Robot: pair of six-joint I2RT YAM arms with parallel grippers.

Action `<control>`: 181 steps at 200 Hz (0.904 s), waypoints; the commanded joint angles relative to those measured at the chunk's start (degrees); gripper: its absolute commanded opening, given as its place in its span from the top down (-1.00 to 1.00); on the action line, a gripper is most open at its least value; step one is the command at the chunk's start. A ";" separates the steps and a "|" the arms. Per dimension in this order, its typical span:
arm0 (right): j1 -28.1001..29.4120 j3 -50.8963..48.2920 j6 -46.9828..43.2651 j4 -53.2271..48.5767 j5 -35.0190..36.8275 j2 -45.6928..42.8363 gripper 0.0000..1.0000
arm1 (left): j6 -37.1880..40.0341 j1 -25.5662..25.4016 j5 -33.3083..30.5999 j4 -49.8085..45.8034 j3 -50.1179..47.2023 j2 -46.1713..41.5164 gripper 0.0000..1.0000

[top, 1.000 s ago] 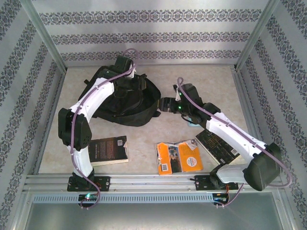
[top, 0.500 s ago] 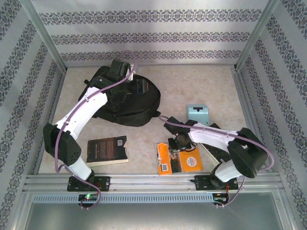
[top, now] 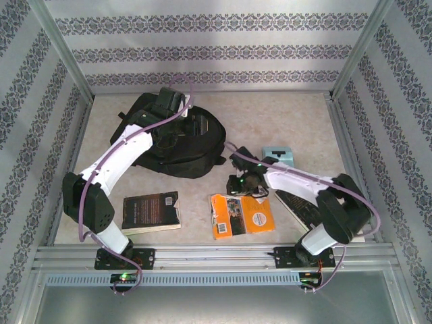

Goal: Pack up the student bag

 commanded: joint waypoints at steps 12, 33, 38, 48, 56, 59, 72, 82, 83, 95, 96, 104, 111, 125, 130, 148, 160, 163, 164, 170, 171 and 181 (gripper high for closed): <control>-11.78 1.07 -2.49 -1.17 4.17 -10.63 -0.17 | -2.91 -4.85 3.22 2.92 2.47 5.11 -0.29; -21.60 2.90 -1.44 -0.60 10.37 -9.13 -0.58 | -5.89 -9.06 4.71 4.78 5.09 9.64 -0.28; -23.60 3.36 -1.08 0.21 11.21 -7.91 -0.66 | -6.79 -10.06 4.83 5.68 5.35 10.75 -0.28; -26.96 4.87 -0.15 1.12 13.22 -5.27 -0.82 | -8.68 -11.52 5.90 8.12 5.68 12.76 -0.28; -28.94 6.06 -0.31 2.02 14.77 -2.71 -0.89 | -10.16 -12.65 6.88 9.57 6.25 14.64 -0.28; -29.63 6.63 -0.28 2.07 15.42 -1.67 -0.94 | -10.63 -13.02 7.15 10.05 6.50 15.37 -0.28; -32.80 8.22 -0.76 3.53 14.53 2.92 -0.95 | -12.73 -14.01 8.48 12.16 7.23 18.42 -0.30; -35.12 9.31 -1.10 4.73 11.14 6.40 -0.95 | -14.20 -14.19 9.85 13.53 7.78 20.68 -0.31; -35.22 9.39 -1.13 4.89 10.78 6.80 -0.95 | -14.29 -14.20 9.99 13.63 7.89 20.92 -0.31; -37.54 10.06 -1.93 7.15 5.90 10.36 -0.95 | -15.27 -14.29 11.42 14.88 8.56 23.36 -0.34; -37.70 10.07 -2.07 7.42 5.39 10.58 -0.95 | -15.32 -14.29 11.48 14.97 8.67 23.54 -0.34; -38.89 10.13 -2.71 9.38 1.65 12.35 -0.96 | -15.61 -14.37 12.18 15.46 9.40 25.11 -0.35; -39.62 10.39 -3.12 10.24 0.18 13.42 -0.95 | -15.62 -14.54 12.74 15.53 10.22 26.41 -0.36; -40.61 10.48 -4.27 12.44 -3.66 14.91 -0.95 | -15.36 -14.73 13.37 14.78 12.41 29.07 -0.37; -40.87 10.84 -4.53 12.57 -5.10 15.46 -0.95 | -15.20 -14.73 13.43 14.52 13.19 30.03 -0.38; -41.14 11.50 -5.70 13.46 -8.93 16.97 -0.95 | -14.41 -14.74 13.26 13.13 15.70 33.01 -0.38; -41.45 11.67 -5.77 13.78 -10.95 17.83 -0.95 | -13.89 -14.73 13.03 12.15 17.21 34.90 -0.38; -41.44 11.56 -5.55 14.13 -11.75 18.03 -0.95 | -13.83 -14.73 12.95 11.95 17.64 35.38 -0.38; -41.44 11.56 -5.55 14.13 -11.75 18.03 -0.95 | -13.80 -14.73 12.95 11.88 17.78 35.52 -0.38; -41.47 11.24 -5.19 15.03 -13.70 18.31 -0.95 | -13.64 -14.73 12.92 11.49 18.62 36.51 -0.38; -41.47 11.19 -5.10 15.23 -14.04 18.37 -0.95 | -13.62 -14.73 12.93 11.42 18.80 36.66 -0.37; -41.34 10.61 -4.17 16.37 -16.98 18.69 -0.95 | -13.32 -14.74 12.94 10.70 20.20 38.05 -0.36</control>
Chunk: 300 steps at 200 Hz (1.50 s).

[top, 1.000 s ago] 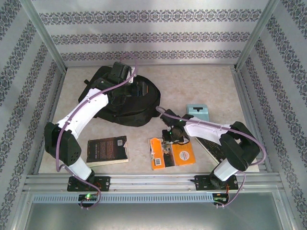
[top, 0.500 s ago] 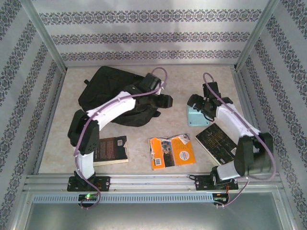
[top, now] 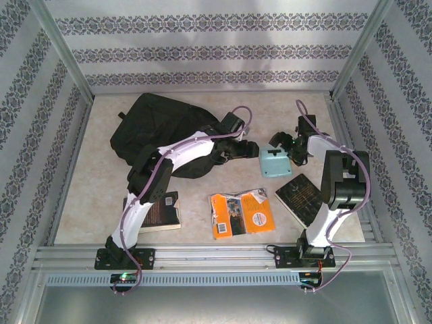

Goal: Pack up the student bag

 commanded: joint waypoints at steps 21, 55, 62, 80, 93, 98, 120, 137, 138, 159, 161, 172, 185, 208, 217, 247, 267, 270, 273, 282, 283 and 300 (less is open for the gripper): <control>0.77 -1.63 1.27 5.31 -12.65 0.45 -0.95 | 1.29 0.13 -0.21 -3.11 7.21 5.59 -0.34; 1.86 -7.88 6.11 9.95 -17.89 -2.34 -0.95 | 2.94 1.60 -2.32 -6.34 9.80 7.36 -0.31; 2.41 -9.32 7.22 11.06 -18.80 -2.93 -0.95 | 3.36 1.92 -2.68 -6.94 9.75 7.21 -0.31; 4.78 -12.31 8.10 11.60 -19.06 -4.68 -0.95 | 4.69 2.37 -3.75 -7.72 8.89 5.96 -0.31; 6.91 -14.16 8.12 11.89 -18.73 -6.45 -0.95 | 5.94 2.42 -4.77 -8.44 8.26 4.86 -0.31; 7.56 -14.96 8.13 12.50 -18.66 -7.33 -0.95 | 6.49 2.48 -5.34 -8.96 8.17 4.39 -0.31; 9.70 -15.93 7.39 11.71 -16.88 -10.61 -0.94 | 8.19 3.10 -7.72 -10.48 7.47 2.75 -0.31; 9.63 -15.18 4.76 7.82 -11.89 -12.96 -0.93 | 8.05 3.97 -7.99 -9.84 5.89 1.77 -0.31; 9.62 -15.16 4.65 7.65 -11.61 -13.09 -0.93 | 8.04 4.05 -7.99 -9.76 5.78 1.66 -0.31; 7.56 -15.60 4.03 7.22 -7.74 -14.43 -0.90 | 7.64 4.92 -6.85 -8.91 5.21 1.99 -0.31; 7.34 -15.74 4.02 7.43 -7.72 -14.40 -0.90 | 7.60 4.99 -6.70 -8.84 5.29 2.10 -0.31; 6.17 -16.09 4.32 8.53 -7.52 -14.10 -0.89 | 7.59 5.05 -5.42 -8.36 5.64 2.81 -0.31; 5.03 -15.59 4.51 9.70 -9.01 -12.31 -0.87 | 7.12 5.10 -3.99 -8.18 6.59 3.86 -0.29; 4.78 -14.28 4.49 10.20 -11.32 -9.47 -0.82 | 6.30 5.10 -1.61 -7.73 8.10 5.73 -0.19; 4.70 -14.32 4.63 10.90 -11.42 -8.85 -0.80 | 6.28 5.10 -0.83 -7.53 8.59 6.35 -0.15; 4.69 -13.57 5.17 13.19 -13.47 -5.80 -0.70 | 5.59 5.01 1.15 -6.86 9.76 8.23 -0.02; 4.69 -13.74 7.29 17.61 -16.53 -4.29 -0.63 | 4.98 5.01 2.24 -6.64 10.55 9.48 0.08; 4.74 -13.79 7.53 18.21 -16.91 -4.18 -0.61 | 4.91 5.01 2.39 -6.63 10.58 9.61 0.09; 4.70 -13.80 7.75 18.64 -17.22 -4.01 -0.59 | 4.87 5.01 2.51 -6.60 10.61 9.78 0.11; 4.69 -13.83 8.28 20.20 -17.93 -3.90 -0.55 | 4.84 4.92 2.95 -6.51 10.67 10.16 0.16; 4.69 -13.83 8.30 20.39 -17.98 -3.90 -0.54 | 4.81 4.92 3.02 -6.51 10.67 10.21 0.17; 4.61 -14.07 9.17 23.28 -19.45 -3.58 -0.45 | 4.78 4.83 3.44 -6.48 10.66 10.75 0.24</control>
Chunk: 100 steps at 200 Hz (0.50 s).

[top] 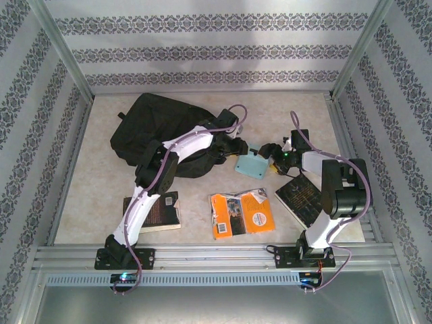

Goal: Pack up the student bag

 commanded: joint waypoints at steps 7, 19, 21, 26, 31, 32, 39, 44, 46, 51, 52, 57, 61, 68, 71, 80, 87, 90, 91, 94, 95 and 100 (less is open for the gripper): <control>0.33 0.63 2.19 8.93 -5.40 1.90 -0.42 | -0.38 0.03 1.58 0.80 1.80 1.73 0.26; 0.26 0.68 3.23 11.59 -7.09 2.61 -0.38 | -0.45 -0.06 1.83 0.72 1.80 2.02 0.28; 0.26 0.68 3.36 12.08 -7.42 2.78 -0.37 | -0.40 -0.06 1.88 0.74 1.80 2.05 0.28; 0.26 0.59 3.88 13.09 -8.16 3.05 -0.34 | -0.38 -0.06 2.07 0.75 1.72 2.14 0.30; 0.26 0.47 4.40 14.37 -8.73 3.25 -0.30 | -0.38 -0.06 2.13 0.77 1.71 2.15 0.31; 0.26 0.44 4.58 14.61 -8.83 3.28 -0.29 | -0.33 -0.06 2.12 0.76 1.71 2.15 0.31; 0.21 0.01 5.35 16.14 -9.36 3.30 -0.23 | -0.18 -0.06 2.15 0.75 1.56 2.16 0.33; 0.25 -0.34 5.96 17.19 -9.65 3.16 -0.19 | -0.11 -0.06 2.17 0.60 1.54 2.17 0.33; 0.26 -0.52 6.16 17.53 -9.75 3.07 -0.18 | -0.11 -0.08 2.12 0.54 1.54 2.16 0.33; 0.19 -0.96 6.60 18.41 -9.77 2.68 -0.16 | 0.12 -0.08 2.08 0.28 1.60 2.11 0.33; 0.18 -1.06 6.60 18.61 -9.75 2.60 -0.15 | 0.13 -0.07 2.09 0.25 1.57 2.09 0.33; 0.33 -1.52 6.90 19.12 -9.69 2.01 -0.12 | 0.35 -0.06 2.02 0.06 1.54 2.06 0.33; 0.34 -1.88 6.88 19.11 -9.50 1.44 -0.09 | 0.55 -0.06 1.88 -0.10 1.45 1.91 0.33; 0.43 -2.51 6.58 18.79 -8.86 0.45 -0.04 | 0.90 -0.06 1.69 -0.50 1.54 1.74 0.33; 0.50 -2.75 6.46 18.51 -8.51 -0.09 -0.01 | 1.06 -0.06 1.51 -0.64 1.49 1.66 0.33; 0.52 -3.36 5.88 17.80 -7.45 -1.40 0.05 | 1.35 0.02 1.29 -0.91 1.54 1.30 0.32; 0.61 -3.77 5.50 17.25 -6.90 -2.27 0.10 | 1.39 0.10 1.32 -1.03 1.54 1.02 0.31; 0.61 -3.92 5.39 17.00 -6.72 -2.56 0.12 | 1.38 0.11 1.40 -1.09 1.54 0.92 0.30; 0.56 -3.95 5.29 16.98 -6.69 -2.66 0.13 | 1.38 0.16 1.40 -1.09 1.54 0.92 0.30; 0.60 -4.08 5.14 16.78 -6.59 -2.89 0.15 | 1.38 0.20 1.48 -1.09 1.54 0.78 0.30; 0.60 -4.12 5.12 16.78 -6.57 -3.00 0.16 | 1.38 0.20 1.53 -1.09 1.54 0.76 0.29; 0.61 -4.30 5.11 16.70 -6.48 -3.47 0.21 | 1.38 0.27 1.72 -1.05 1.54 0.55 0.28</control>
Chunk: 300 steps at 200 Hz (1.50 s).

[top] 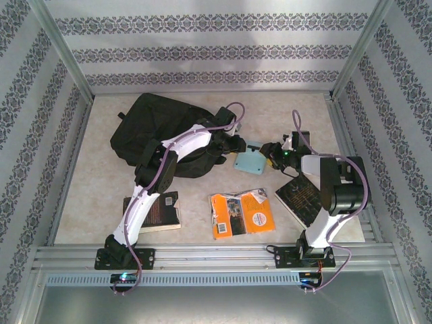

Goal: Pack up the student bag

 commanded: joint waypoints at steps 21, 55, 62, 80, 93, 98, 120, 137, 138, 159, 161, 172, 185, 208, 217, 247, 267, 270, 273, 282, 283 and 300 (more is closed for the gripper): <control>1.22 -1.30 0.02 3.29 -2.57 -5.64 0.42 | 1.62 -0.56 1.43 -2.26 0.75 -0.96 0.15; 1.60 -1.29 -0.92 -0.10 -1.40 -8.92 0.56 | 4.04 -0.48 -0.91 -5.71 1.19 -4.05 -0.16; 1.57 -1.25 -1.11 -1.10 -1.01 -9.74 0.59 | 5.02 -0.45 -2.01 -6.51 1.19 -5.13 -0.22; 1.70 -0.75 -1.22 -3.37 -0.54 -10.97 0.63 | 7.52 -0.45 -5.61 -9.06 1.12 -8.62 -0.31; 1.70 -0.21 -0.91 -4.62 -1.00 -11.35 0.73 | 9.50 -0.45 -8.40 -10.96 1.19 -11.20 -0.35; 1.67 0.12 -0.46 -5.07 -1.13 -11.54 0.76 | 10.45 -0.45 -9.58 -11.63 1.11 -12.28 -0.36; 1.83 1.06 1.80 -6.45 -1.61 -12.57 0.78 | 15.34 -0.52 -14.74 -13.89 -0.25 -17.34 -0.39; 2.17 2.13 3.06 -8.91 -1.08 -14.11 0.79 | 20.45 -0.70 -17.45 -13.05 -4.18 -22.22 -0.44; 2.18 2.20 3.08 -9.06 -1.03 -14.18 0.79 | 20.77 -0.75 -17.59 -12.83 -4.57 -22.56 -0.45; 2.53 3.67 5.24 -12.05 -0.22 -16.08 0.79 | 27.06 -1.55 -20.89 -6.03 -14.72 -30.26 -0.54; 2.65 3.81 5.56 -12.24 -0.20 -16.16 0.79 | 27.55 -1.58 -20.90 -4.85 -16.04 -31.11 -0.54; 2.78 4.50 7.44 -12.97 -0.19 -16.75 0.79 | 32.77 -2.68 -21.52 2.04 -23.72 -35.84 -0.59; 3.18 5.47 10.08 -14.15 -0.17 -17.22 0.81 | 40.92 -4.89 -22.70 13.63 -34.64 -41.96 -0.67; 4.39 7.13 15.04 -15.36 -0.52 -17.81 0.81 | 56.67 -9.66 -25.95 37.59 -53.03 -50.10 -1.00; 5.04 8.30 16.59 -16.46 -0.44 -18.06 0.79 | 62.42 -11.35 -27.74 45.18 -58.14 -51.11 -1.00; 7.63 10.21 20.00 -17.21 -0.11 -19.65 0.77 | 75.13 -14.75 -37.83 60.47 -62.52 -47.12 -1.00; 9.48 10.91 21.25 -16.98 0.08 -20.51 0.77 | 77.17 -15.13 -40.06 66.75 -62.82 -44.92 -1.00; 9.74 10.90 21.28 -17.02 0.15 -20.66 0.76 | 77.01 -15.13 -40.58 67.74 -62.64 -44.53 -1.00; 10.09 10.97 21.36 -16.98 0.16 -20.72 0.76 | 76.85 -15.13 -41.31 68.74 -62.51 -44.20 -1.00; 10.73 11.07 21.63 -17.04 0.35 -21.01 0.76 | 76.60 -15.13 -42.79 71.25 -62.16 -43.29 -0.98; 10.81 11.06 21.68 -17.03 0.34 -21.01 0.76 | 76.62 -15.13 -42.88 71.42 -62.12 -43.20 -0.98; 11.68 10.96 22.12 -16.78 0.56 -21.45 0.76 | 77.03 -15.04 -42.11 70.34 -60.75 -42.16 -0.96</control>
